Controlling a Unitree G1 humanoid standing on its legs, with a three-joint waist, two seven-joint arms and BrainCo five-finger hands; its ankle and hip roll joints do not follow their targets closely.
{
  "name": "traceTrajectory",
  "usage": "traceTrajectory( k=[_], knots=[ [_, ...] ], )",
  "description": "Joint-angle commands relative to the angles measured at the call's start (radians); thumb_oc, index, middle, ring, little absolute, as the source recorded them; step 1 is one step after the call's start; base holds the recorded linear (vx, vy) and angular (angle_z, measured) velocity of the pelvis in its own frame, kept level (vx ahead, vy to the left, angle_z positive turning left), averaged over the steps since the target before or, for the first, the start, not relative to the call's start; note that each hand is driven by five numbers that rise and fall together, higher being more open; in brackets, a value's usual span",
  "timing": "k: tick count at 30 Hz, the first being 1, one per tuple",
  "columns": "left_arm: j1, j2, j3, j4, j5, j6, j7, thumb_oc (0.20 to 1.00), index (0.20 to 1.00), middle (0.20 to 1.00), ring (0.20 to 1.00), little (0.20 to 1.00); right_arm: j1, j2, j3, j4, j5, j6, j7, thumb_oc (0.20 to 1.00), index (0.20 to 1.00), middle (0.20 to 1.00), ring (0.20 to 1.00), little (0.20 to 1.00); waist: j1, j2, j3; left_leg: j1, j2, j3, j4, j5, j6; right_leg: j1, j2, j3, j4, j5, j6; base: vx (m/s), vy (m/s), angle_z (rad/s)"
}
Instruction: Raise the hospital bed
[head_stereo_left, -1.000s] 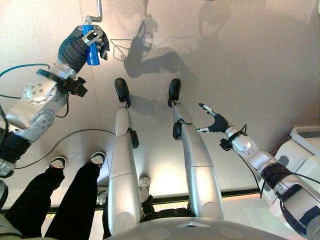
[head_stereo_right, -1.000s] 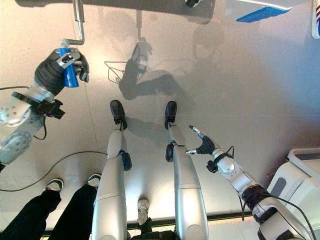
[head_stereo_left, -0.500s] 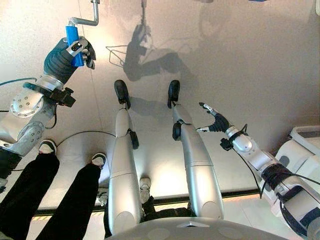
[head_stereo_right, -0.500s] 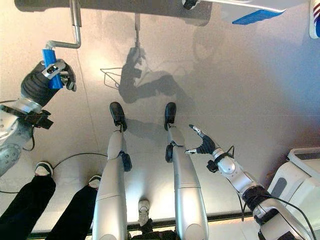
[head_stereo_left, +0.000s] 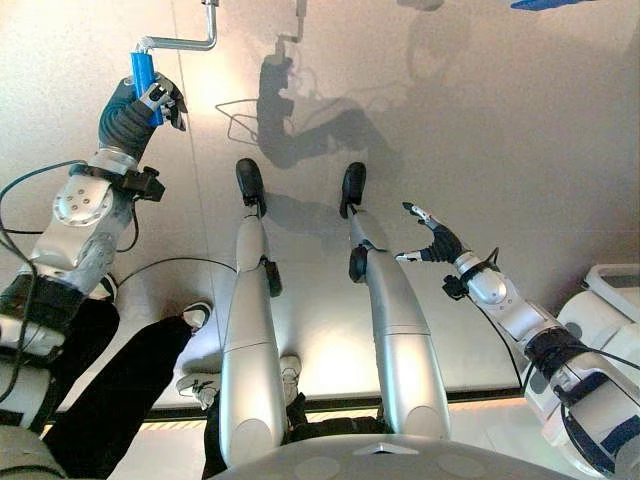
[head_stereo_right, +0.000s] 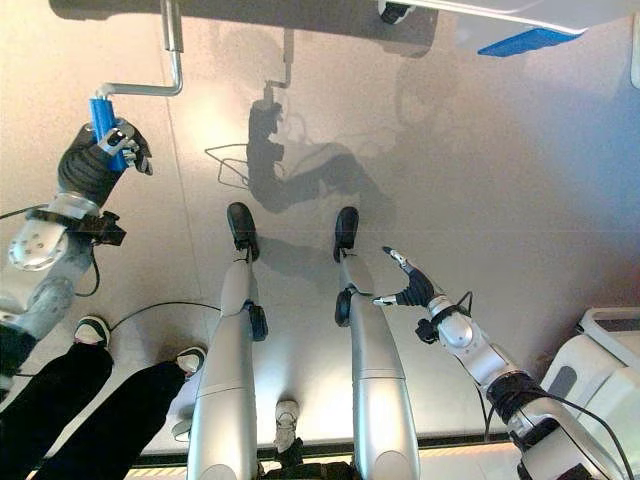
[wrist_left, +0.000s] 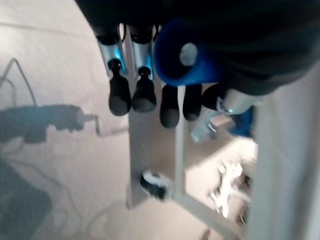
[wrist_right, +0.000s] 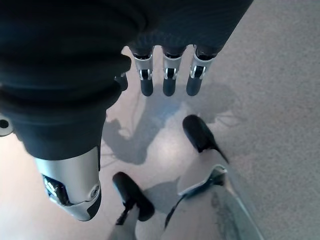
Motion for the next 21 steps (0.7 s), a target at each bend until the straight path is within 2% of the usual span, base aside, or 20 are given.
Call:
traceTrajectory(
  k=[1, 10, 21],
  knots=[
    [-0.039, 0.019, 0.01, -0.007, 0.053, -0.028, 0.025, 0.2, 0.2, 0.2, 0.2, 0.2, 0.036, -0.01, 0.012, -0.02, -0.011, -0.009, -0.009, 1.0, 1.0, 1.0, 1.0, 1.0, -0.033, -0.035, -0.004, 0.08, -0.062, 0.029, 0.123, -0.21, 0.041, 0.066, 0.022, 0.028, -0.124, 0.106, 0.122, 0.0, 0.0, 0.0],
    [-0.189, -0.027, -0.076, 0.144, 0.095, 0.002, 0.052, 0.2, 0.2, 0.2, 0.2, 0.2, 0.029, -0.001, 0.033, -0.014, 0.009, -0.006, -0.006, 1.0, 1.0, 1.0, 1.0, 1.0, -0.05, -0.048, -0.004, 0.061, -0.059, 0.028, 0.133, -0.215, 0.042, 0.051, 0.024, 0.027, -0.123, 0.105, 0.122, 0.0, 0.0, 0.0],
    [-0.39, -0.144, -0.165, 0.367, 0.171, 0.039, 0.08, 0.2, 0.2, 0.2, 0.2, 0.2, -0.012, 0.009, 0.098, 0.005, 0.038, -0.005, -0.002, 1.0, 1.0, 1.0, 1.0, 1.0, -0.079, -0.069, -0.004, 0.024, -0.051, 0.031, 0.173, -0.237, 0.044, 0.014, 0.033, 0.038, -0.103, 0.099, 0.12, 0.0, 0.0, 0.0]
  ],
)
